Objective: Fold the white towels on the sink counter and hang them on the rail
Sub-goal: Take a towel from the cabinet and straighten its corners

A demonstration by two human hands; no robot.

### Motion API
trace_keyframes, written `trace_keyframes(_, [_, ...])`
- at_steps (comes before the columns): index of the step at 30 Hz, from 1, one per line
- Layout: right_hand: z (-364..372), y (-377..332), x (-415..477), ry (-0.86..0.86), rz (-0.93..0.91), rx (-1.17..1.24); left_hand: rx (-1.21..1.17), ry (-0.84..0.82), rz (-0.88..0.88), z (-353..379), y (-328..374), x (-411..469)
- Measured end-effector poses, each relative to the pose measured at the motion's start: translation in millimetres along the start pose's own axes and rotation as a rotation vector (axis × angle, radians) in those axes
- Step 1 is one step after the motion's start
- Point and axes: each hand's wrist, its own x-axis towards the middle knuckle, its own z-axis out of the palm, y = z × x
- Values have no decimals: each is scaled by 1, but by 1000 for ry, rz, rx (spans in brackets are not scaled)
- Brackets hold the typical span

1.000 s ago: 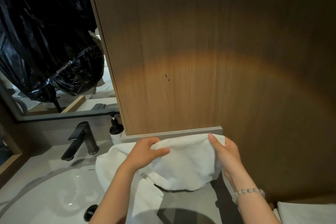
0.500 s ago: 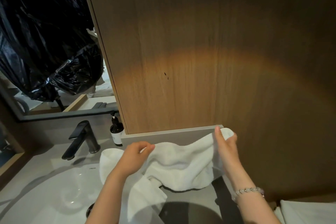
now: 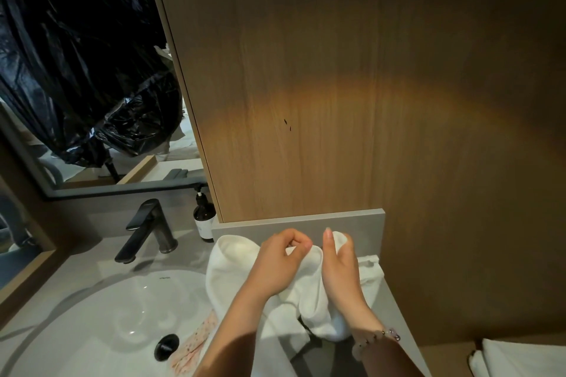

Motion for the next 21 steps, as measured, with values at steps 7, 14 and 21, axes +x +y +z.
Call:
trace_keyframes(7, [-12, -2, 6, 125, 21, 52, 218, -20, 19, -9, -12, -7])
trace_keyframes(14, [-48, -10, 27, 298, 66, 153, 652, 136, -207, -41, -64, -21])
trace_keyframes(21, [-51, -14, 21, 286, 25, 160, 93, 191, -272, -32, -60, -24])
